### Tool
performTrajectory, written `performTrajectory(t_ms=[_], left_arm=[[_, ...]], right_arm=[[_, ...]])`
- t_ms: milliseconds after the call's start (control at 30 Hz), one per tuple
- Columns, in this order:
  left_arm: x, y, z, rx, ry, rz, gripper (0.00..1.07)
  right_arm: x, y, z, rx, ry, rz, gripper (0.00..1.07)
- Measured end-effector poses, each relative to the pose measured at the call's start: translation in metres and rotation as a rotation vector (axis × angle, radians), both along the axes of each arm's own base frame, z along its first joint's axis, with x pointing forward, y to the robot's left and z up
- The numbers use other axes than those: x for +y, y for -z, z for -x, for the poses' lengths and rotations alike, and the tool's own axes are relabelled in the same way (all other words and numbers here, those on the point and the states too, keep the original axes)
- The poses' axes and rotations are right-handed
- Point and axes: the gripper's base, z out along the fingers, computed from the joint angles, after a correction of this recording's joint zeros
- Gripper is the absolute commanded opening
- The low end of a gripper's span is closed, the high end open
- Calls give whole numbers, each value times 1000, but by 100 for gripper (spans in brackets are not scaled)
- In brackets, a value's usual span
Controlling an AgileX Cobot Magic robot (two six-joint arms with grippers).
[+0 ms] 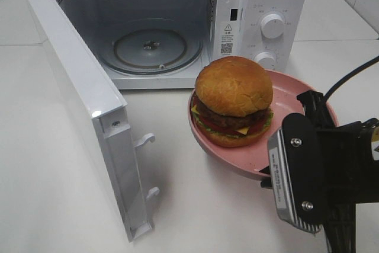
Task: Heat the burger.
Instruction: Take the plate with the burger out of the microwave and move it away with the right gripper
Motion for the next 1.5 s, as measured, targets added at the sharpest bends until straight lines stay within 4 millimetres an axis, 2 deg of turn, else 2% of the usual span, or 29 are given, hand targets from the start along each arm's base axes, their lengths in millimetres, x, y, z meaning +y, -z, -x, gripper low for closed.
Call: performTrajectory(t_ms=[233, 567, 1200, 1500], left_arm=[[0, 0, 0, 0, 0, 0, 98], [0, 0, 0, 0, 0, 0, 98], [0, 0, 0, 0, 0, 0, 98], [0, 0, 0, 0, 0, 0, 98]], right_arm=[[-10, -7, 7, -6, 54, 9, 0], [-30, -13, 12, 26, 279, 52, 0], [-48, -13, 7, 47, 647, 55, 0], [-52, -14, 6, 32, 733, 46, 0]])
